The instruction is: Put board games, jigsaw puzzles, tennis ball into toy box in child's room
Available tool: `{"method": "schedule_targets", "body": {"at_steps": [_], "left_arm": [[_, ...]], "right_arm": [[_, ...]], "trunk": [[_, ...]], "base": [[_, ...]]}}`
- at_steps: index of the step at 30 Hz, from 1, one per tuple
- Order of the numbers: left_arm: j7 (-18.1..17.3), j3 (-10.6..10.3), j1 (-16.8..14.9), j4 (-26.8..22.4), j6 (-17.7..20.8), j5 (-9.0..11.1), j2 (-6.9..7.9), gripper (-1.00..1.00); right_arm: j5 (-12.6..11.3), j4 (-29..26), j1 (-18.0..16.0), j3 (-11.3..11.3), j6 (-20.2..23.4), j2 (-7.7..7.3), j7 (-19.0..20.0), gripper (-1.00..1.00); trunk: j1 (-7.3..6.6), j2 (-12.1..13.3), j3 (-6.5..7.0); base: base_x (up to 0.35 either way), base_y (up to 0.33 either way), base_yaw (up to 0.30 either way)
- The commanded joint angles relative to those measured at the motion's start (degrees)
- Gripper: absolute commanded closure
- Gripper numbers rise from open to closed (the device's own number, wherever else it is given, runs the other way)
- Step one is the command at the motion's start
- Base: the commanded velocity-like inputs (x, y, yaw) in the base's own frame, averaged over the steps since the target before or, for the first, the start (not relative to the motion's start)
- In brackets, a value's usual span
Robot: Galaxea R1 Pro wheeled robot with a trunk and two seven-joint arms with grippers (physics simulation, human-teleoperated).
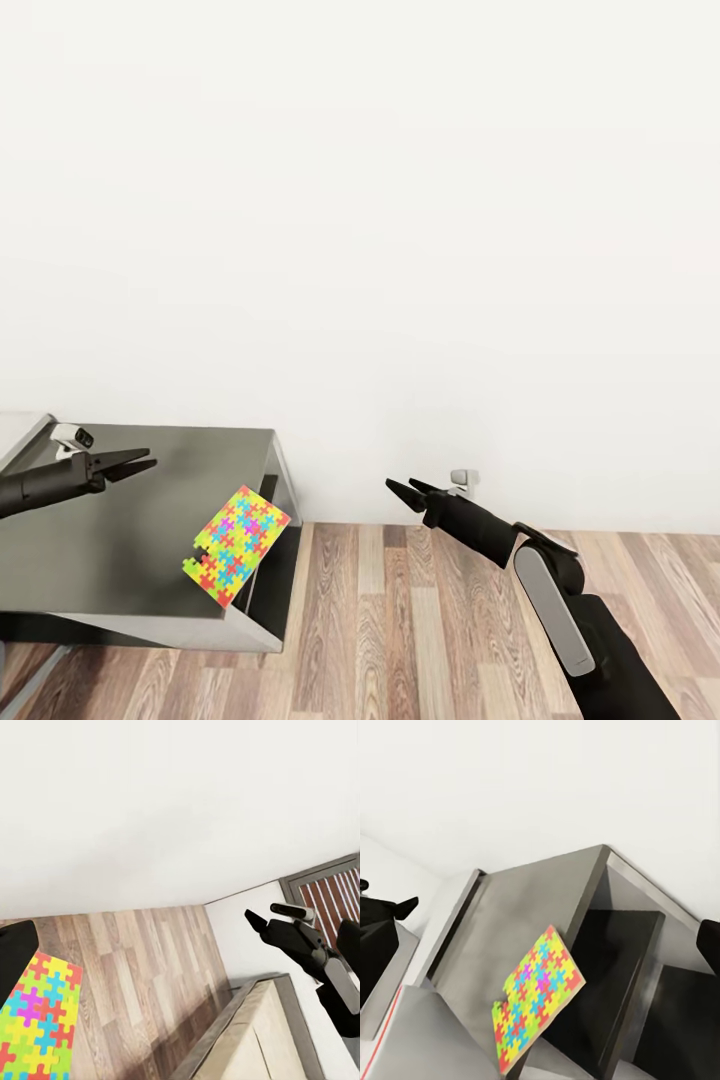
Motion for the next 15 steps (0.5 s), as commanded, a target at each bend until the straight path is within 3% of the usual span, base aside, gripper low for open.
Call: {"method": "schedule_targets", "body": {"at_steps": [1,11,14,15], "left_arm": [[-0.2,0.0,0.0,0.0,0.6,0.0,0.01,-1.00],[-0.2,-0.1,0.5,-1.4,0.6,0.7,0.01,-1.00],[-0.2,-0.2,2.3,-4.3,1.1,3.0,0.00,-1.00],[-0.2,-0.3,3.6,-6.6,2.0,4.9,0.00,-1.00]], "right_arm": [[-0.5,0.0,0.0,0.0,0.4,-0.03,-0.1,-1.00],[-0.5,0.1,0.0,0.1,0.5,0.26,-0.5,-1.00],[-0.5,0.1,0.0,0.1,0.5,0.41,-0.6,-1.00],[-0.5,0.1,0.0,0.1,0.4,0.49,-0.6,-1.00]], "trunk": [[0.24,-0.5,-0.25],[2.44,-4.5,-2.03],[3.09,-5.7,-2.57],[3.31,-6.1,-2.74]], "base": [[0.000,0.000,0.000],[0.000,0.000,0.000],[0.000,0.000,0.000],[0.000,0.000,0.000]]}}
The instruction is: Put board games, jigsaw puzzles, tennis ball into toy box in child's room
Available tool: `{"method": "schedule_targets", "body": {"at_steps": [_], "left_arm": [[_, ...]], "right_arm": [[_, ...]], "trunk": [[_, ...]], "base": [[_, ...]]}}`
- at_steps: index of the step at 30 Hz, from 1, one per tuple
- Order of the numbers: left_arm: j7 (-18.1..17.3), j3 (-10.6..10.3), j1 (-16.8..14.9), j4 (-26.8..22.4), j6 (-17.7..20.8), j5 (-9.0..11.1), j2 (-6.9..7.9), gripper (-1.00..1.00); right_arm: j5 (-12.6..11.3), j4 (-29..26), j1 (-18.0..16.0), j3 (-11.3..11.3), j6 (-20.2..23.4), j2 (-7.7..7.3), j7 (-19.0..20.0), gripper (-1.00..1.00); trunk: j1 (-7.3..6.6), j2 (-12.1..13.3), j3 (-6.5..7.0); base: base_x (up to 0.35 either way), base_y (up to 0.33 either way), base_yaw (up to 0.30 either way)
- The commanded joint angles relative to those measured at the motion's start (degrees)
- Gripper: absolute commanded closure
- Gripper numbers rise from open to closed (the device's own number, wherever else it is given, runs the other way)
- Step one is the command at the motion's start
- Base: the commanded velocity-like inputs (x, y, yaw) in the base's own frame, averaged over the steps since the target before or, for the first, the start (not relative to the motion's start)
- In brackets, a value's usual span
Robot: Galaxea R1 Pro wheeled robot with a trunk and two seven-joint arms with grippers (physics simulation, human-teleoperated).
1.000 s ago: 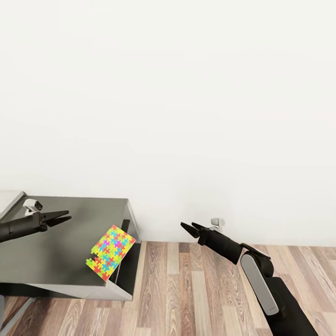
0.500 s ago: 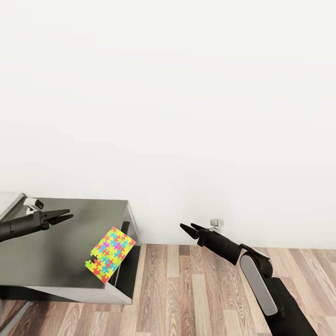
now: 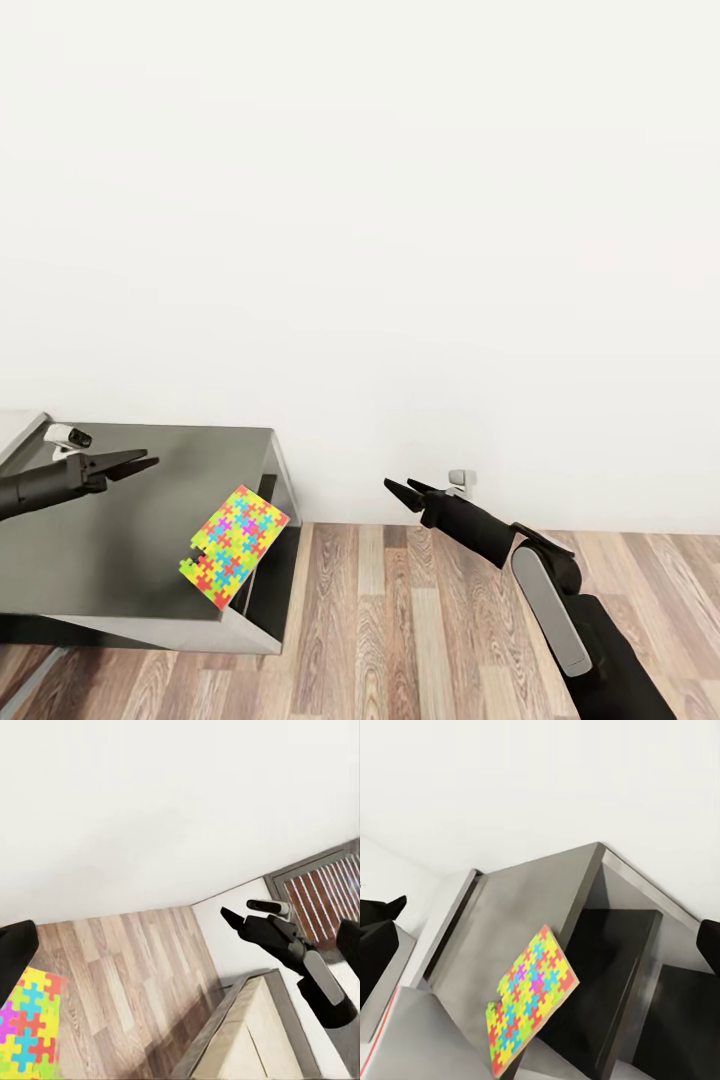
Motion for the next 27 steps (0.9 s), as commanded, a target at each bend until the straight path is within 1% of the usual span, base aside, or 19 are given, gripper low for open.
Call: {"method": "schedule_targets", "body": {"at_steps": [1,2,4,5,7,10,15,18,21,23,27], "left_arm": [[-0.2,-0.1,0.7,-1.4,1.3,1.1,0.02,-1.00],[-0.2,-0.2,2.3,-4.5,2.7,3.1,0.02,-1.00],[-0.2,-0.3,4.0,-7.5,3.8,4.8,0.03,-1.00],[-0.2,-0.3,5.6,-10.3,4.6,6.1,0.06,-1.00],[-0.2,-0.4,7.5,-13.9,5.4,7.3,0.08,-1.00],[-0.2,-0.3,8.9,-16.5,6.0,8.0,0.09,-1.00],[-0.2,-0.3,9.8,-19.1,6.6,8.5,0.10,-1.00],[-0.2,-0.3,10.3,-20.2,7.1,8.6,0.07,-1.00],[-0.2,-0.3,10.5,-21.1,7.4,8.7,0.04,-1.00],[-0.2,-0.3,10.6,-21.4,7.6,8.7,0.04,-1.00],[-0.2,-0.3,11.1,-22.3,7.8,8.8,0.15,-1.00]], "right_arm": [[-0.5,0.0,0.0,0.0,0.4,0.00,-0.1,-1.00],[-0.4,0.0,0.0,0.0,0.4,0.05,-0.1,-1.00],[-0.4,0.0,0.0,0.1,0.4,0.08,-0.1,-1.00],[-0.4,0.0,0.0,0.1,0.4,0.10,-0.1,-1.00],[-0.5,-0.1,0.0,0.2,0.3,0.14,-0.1,-1.00],[-0.4,0.0,0.0,0.2,0.3,0.22,-0.1,-1.00],[-0.5,0.5,0.0,0.1,0.3,0.34,-0.3,-1.00],[-0.6,2.6,-0.1,0.0,0.3,0.43,-0.4,-1.00],[-0.7,5.9,-0.1,-0.1,0.4,0.53,-0.5,-1.00],[-0.8,8.2,-0.3,-0.1,0.7,0.89,-0.6,-1.00],[-0.9,11.3,-1.2,-0.1,1.2,2.92,-0.9,-1.00]], "trunk": [[0.24,-0.5,-0.24],[0.46,-0.9,-0.38],[0.90,-1.7,-0.63],[1.12,-2.1,-0.74],[1.56,-2.9,-0.94],[2.22,-4.1,-1.22],[3.31,-6.1,-1.65],[3.97,-7.3,-1.90],[4.63,-8.5,-2.16],[5.07,-9.3,-2.32],[5.95,-10.9,-2.66]], "base": [[0.000,0.000,0.000],[0.000,0.000,0.000],[0.000,0.000,0.000],[0.000,0.000,0.000],[0.000,0.000,0.000],[0.000,0.000,0.000],[0.000,0.000,0.000],[0.000,0.000,0.000],[0.000,0.000,0.000],[0.000,0.000,0.000],[0.000,0.000,0.000]]}}
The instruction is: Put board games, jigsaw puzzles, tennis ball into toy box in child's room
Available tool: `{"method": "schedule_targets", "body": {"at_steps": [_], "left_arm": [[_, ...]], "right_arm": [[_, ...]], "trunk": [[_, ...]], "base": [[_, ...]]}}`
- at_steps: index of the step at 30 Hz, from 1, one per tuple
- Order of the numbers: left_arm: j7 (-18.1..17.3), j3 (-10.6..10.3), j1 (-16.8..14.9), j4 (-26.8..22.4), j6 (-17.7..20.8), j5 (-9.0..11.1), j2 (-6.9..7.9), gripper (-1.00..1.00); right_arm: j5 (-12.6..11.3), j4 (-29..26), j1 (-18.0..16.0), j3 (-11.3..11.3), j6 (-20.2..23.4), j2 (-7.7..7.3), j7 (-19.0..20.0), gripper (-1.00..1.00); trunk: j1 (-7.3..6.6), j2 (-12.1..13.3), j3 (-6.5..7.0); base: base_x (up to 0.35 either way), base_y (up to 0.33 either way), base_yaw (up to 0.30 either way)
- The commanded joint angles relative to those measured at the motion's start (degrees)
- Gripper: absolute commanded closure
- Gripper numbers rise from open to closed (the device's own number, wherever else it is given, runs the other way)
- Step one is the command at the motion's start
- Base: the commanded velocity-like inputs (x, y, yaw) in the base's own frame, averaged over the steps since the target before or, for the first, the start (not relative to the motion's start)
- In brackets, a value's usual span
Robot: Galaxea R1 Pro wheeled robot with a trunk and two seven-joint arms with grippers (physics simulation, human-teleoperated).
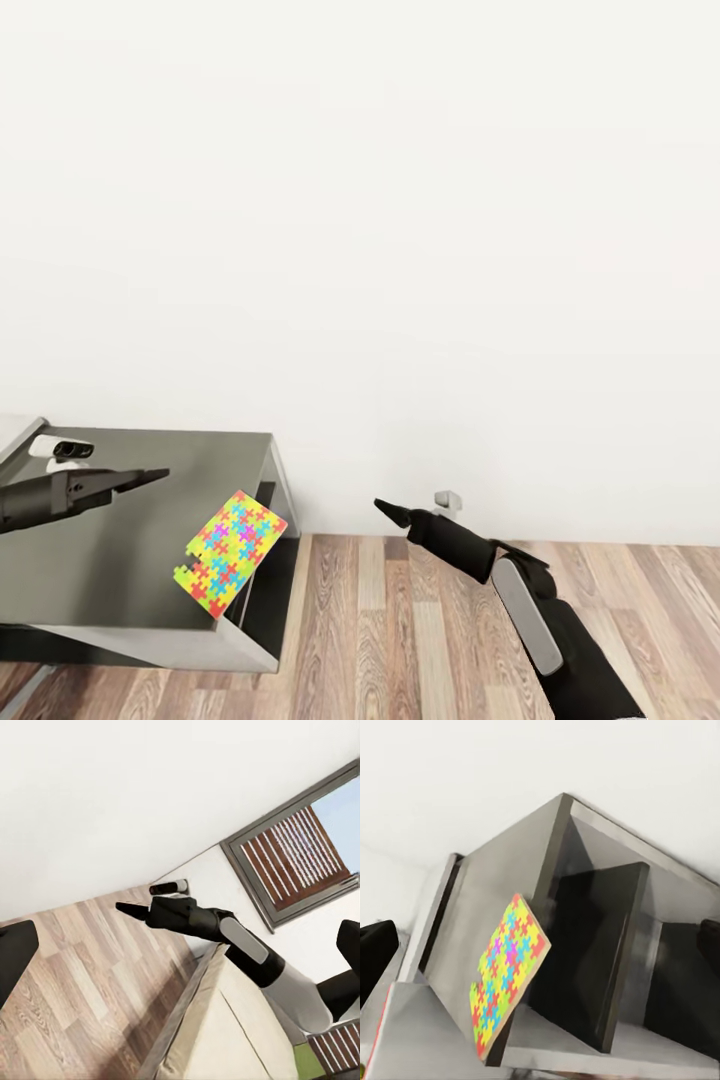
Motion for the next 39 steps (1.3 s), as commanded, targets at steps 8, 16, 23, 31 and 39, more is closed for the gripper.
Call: {"method": "schedule_targets", "body": {"at_steps": [8,16,23,31,39], "left_arm": [[-0.2,0.3,3.4,-4.7,1.8,5.3,0.49,-1.00],[-0.2,0.5,4.5,-6.1,2.0,7.6,0.59,-1.00],[-0.2,0.4,4.6,-6.6,2.1,7.8,0.59,-1.00],[-0.2,0.4,5.0,-7.2,2.1,7.8,0.59,-1.00],[-0.2,0.5,5.3,-7.5,2.1,7.9,0.62,-1.00]], "right_arm": [[-0.5,5.2,-2.9,0.0,3.7,3.63,-2.5,-1.00],[-1.1,5.9,-3.4,-0.1,5.8,4.74,-3.3,-1.00],[-1.2,6.1,-3.7,-0.2,8.6,5.50,-3.5,-1.00],[-1.1,6.3,-3.7,-0.5,9.4,6.27,-3.6,-1.00],[-1.2,6.6,-3.7,-0.8,9.5,6.32,-3.5,-1.00]], "trunk": [[1.77,-3.3,-0.73],[3.53,-6.5,-1.41],[5.06,-9.3,-2.36],[6.82,-12.5,-3.77],[6.82,-12.5,-3.77]], "base": [[0.000,0.000,0.000],[0.000,0.000,0.018],[0.000,0.000,0.038],[0.000,0.000,0.003],[0.000,0.000,0.000]]}}
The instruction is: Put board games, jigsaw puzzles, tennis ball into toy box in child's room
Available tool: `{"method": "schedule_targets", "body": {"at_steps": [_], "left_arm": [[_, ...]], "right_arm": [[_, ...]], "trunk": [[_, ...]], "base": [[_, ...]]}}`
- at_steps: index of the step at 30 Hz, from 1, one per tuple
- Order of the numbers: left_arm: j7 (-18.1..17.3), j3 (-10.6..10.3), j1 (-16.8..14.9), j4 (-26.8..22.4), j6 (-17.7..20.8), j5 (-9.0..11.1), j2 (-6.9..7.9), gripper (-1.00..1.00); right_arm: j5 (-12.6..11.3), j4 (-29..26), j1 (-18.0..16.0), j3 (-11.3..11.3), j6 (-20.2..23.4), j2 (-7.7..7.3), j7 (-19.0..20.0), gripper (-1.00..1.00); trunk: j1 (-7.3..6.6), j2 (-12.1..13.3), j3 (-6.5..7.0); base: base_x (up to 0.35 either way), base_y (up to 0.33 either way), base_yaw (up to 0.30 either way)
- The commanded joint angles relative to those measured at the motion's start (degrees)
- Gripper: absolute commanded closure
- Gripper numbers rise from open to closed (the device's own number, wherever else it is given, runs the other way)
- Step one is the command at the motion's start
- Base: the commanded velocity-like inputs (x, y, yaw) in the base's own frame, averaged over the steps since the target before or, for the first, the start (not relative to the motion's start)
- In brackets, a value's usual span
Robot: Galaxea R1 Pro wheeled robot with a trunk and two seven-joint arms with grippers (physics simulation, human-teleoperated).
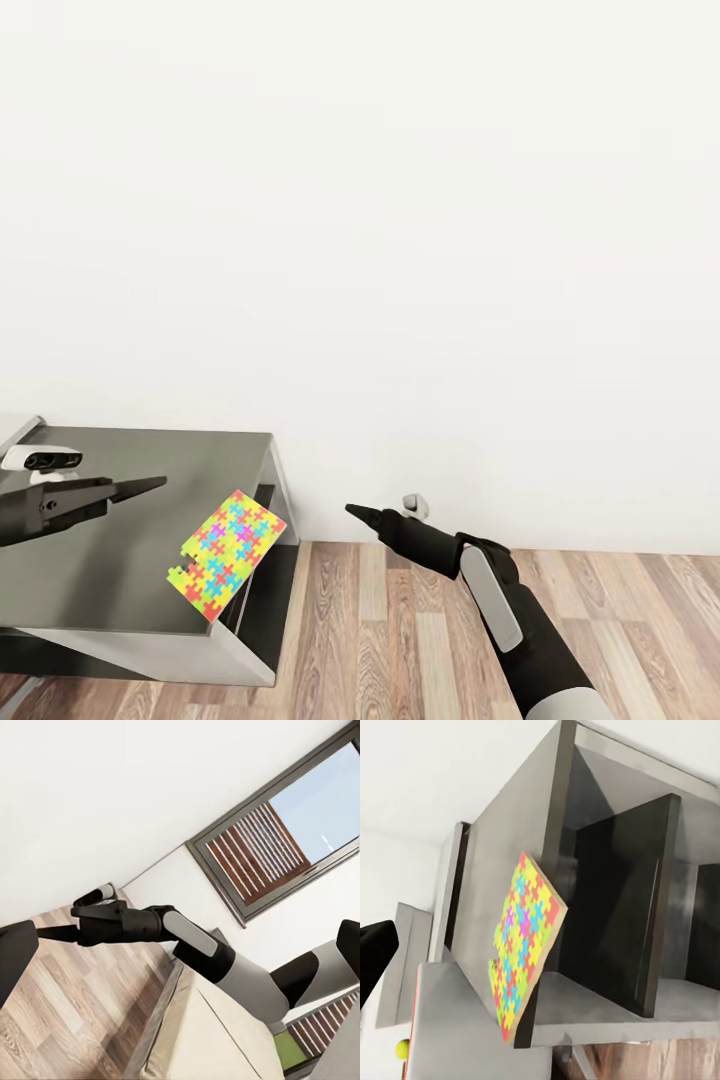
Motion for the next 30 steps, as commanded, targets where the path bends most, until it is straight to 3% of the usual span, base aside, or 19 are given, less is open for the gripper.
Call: {"method": "schedule_targets", "body": {"at_steps": [1,17,30], "left_arm": [[-0.2,0.0,0.0,0.0,0.6,0.0,0.03,-1.00],[-0.2,0.0,0.3,-0.3,0.6,0.0,0.00,-1.00],[-0.2,0.0,0.4,-0.5,0.6,0.1,-0.04,-1.00]], "right_arm": [[-0.1,0.0,0.0,-0.1,0.3,0.01,0.0,-1.00],[-0.1,3.3,-0.8,-0.2,0.2,0.04,0.0,-1.00],[-0.3,9.1,-2.6,-0.3,0.0,0.01,0.1,-1.00]], "trunk": [[0.00,0.0,-0.05],[0.00,0.0,-0.05],[0.00,0.0,-0.05]], "base": [[0.000,0.000,0.000],[0.000,0.089,0.000],[0.000,0.109,0.000]]}}
